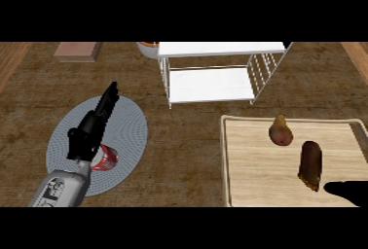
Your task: Pick the sweet potato from the tray and place it in the tiered shelf
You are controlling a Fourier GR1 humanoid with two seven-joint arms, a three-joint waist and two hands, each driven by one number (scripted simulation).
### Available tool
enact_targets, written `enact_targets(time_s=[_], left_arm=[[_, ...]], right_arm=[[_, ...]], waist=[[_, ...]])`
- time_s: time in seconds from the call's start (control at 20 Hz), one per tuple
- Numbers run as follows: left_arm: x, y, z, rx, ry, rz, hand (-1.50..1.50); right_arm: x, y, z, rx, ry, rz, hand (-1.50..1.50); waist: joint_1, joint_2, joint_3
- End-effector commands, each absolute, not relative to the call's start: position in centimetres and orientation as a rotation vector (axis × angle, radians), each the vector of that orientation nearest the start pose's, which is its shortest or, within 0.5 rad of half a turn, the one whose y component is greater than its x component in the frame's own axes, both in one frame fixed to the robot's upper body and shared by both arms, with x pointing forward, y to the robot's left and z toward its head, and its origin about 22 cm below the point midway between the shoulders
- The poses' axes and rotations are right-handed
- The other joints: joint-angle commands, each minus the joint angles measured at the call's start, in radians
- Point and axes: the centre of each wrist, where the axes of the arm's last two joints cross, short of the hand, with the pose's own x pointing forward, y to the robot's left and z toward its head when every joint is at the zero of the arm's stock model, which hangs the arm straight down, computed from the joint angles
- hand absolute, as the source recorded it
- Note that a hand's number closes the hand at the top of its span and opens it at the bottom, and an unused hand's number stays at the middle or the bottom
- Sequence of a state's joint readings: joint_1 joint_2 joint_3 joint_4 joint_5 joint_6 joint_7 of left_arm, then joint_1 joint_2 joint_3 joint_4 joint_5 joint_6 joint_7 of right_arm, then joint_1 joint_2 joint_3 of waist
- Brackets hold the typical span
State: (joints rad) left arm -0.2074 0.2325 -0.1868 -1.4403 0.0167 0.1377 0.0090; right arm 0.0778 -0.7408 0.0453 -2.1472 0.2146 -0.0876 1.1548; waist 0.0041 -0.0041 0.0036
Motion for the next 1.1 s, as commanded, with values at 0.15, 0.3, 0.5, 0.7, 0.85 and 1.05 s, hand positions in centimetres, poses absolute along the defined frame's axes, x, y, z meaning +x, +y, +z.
enact_targets(time_s=[0.15,0.3,0.5,0.7,0.85,1.05], left_arm=[[28.4,22.8,2.2,0.099,-1.574,-0.247,0.0],[29.9,22.5,2.5,0.104,-1.577,-0.275,0.0],[29.1,20.8,2.5,0.111,-1.576,-0.26,0.0],[29.5,23.1,0.8,0.094,-1.564,-0.242,0.0],[28.2,22.1,1.9,0.105,-1.581,-0.242,0.0],[27.7,22.4,1.5,0.121,-1.58,-0.26,0.0]], right_arm=[[20.3,-28.3,15.6,-0.886,-0.763,0.242,-1.5],[20.6,-28.4,15.8,-0.878,-0.765,0.249,-1.5],[22.1,-29.3,13.7,-0.868,-0.712,0.259,-1.5],[21.7,-29.5,12.3,-0.873,-0.709,0.277,-1.5],[21.5,-28.5,13.2,-0.878,-0.692,0.276,-1.5],[20.9,-29.9,10.8,-0.869,-0.672,0.289,-1.5]], waist=[[0.001,0.004,-0.004],[-0.007,0.005,-0.004],[-0.001,0.005,-0.004],[-0.008,0.007,-0.004],[-0.002,0.004,-0.004],[-0.005,0.003,-0.004]])
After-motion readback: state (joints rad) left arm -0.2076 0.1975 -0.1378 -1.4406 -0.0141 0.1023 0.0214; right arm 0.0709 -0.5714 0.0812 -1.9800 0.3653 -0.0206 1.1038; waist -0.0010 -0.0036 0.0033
